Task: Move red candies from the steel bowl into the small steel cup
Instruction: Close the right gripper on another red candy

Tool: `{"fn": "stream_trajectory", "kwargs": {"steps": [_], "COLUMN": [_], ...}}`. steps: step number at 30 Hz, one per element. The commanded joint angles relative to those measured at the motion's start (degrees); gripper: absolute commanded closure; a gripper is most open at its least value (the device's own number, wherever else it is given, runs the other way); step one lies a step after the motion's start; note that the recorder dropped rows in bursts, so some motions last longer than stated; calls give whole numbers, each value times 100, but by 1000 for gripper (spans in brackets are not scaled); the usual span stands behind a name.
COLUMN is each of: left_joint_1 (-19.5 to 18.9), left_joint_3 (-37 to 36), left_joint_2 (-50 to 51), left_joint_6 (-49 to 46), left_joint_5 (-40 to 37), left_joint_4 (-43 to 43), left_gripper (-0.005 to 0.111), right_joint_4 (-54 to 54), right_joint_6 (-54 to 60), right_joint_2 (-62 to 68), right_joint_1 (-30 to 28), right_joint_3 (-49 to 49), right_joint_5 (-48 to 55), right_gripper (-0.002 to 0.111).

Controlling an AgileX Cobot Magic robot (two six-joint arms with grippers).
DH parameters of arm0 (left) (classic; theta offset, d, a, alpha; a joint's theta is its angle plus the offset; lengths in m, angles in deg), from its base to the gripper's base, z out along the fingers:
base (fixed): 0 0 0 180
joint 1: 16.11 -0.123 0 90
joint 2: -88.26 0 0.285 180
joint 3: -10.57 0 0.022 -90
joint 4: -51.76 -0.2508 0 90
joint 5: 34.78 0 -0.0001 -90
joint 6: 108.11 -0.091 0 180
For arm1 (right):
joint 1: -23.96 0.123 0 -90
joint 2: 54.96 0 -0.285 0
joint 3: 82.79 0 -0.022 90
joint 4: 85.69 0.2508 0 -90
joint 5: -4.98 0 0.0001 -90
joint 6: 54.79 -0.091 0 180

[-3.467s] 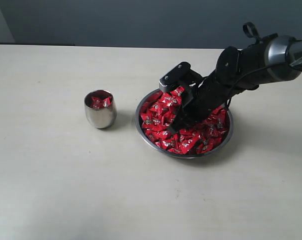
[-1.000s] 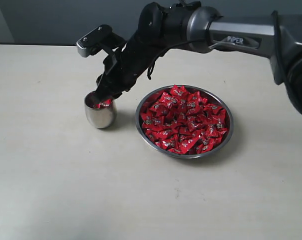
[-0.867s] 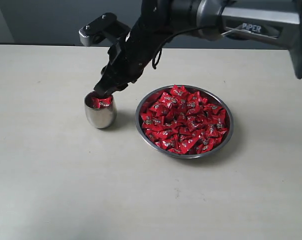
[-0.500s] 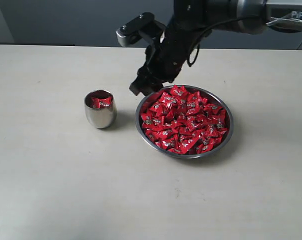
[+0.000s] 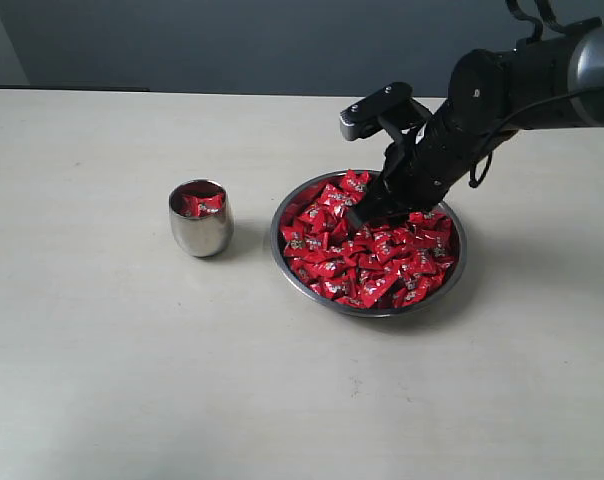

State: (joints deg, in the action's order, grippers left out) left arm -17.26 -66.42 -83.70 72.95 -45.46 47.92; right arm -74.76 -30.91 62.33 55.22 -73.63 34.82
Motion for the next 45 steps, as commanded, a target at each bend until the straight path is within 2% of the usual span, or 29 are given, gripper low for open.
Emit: {"fn": "stream_trajectory", "kwargs": {"steps": [1, 17, 37, 40, 45], "left_joint_1": [19, 19, 19, 19, 19], "left_joint_3": [-22, -22, -22, -22, -22], "left_joint_2": [-26, -26, -26, -26, -26], "left_joint_6": [7, 7, 7, 7, 7], "left_joint_5": [32, 32, 32, 32, 43], "left_joint_4": [-6, -6, -6, -6, -6], "left_gripper": [106, 106, 106, 106, 106], "right_joint_4": [121, 113, 1092, 1092, 1077], "right_joint_6": [7, 95, 777, 777, 777], "right_joint_2": [-53, 433, 702, 785, 836], "right_joint_1": [-220, -323, -323, -323, -323], "right_joint_3": [151, 142, 88, -3, -87], "right_joint_5": [-303, -871, -942, -862, -854], "right_gripper": [65, 65, 65, 71, 100]}}
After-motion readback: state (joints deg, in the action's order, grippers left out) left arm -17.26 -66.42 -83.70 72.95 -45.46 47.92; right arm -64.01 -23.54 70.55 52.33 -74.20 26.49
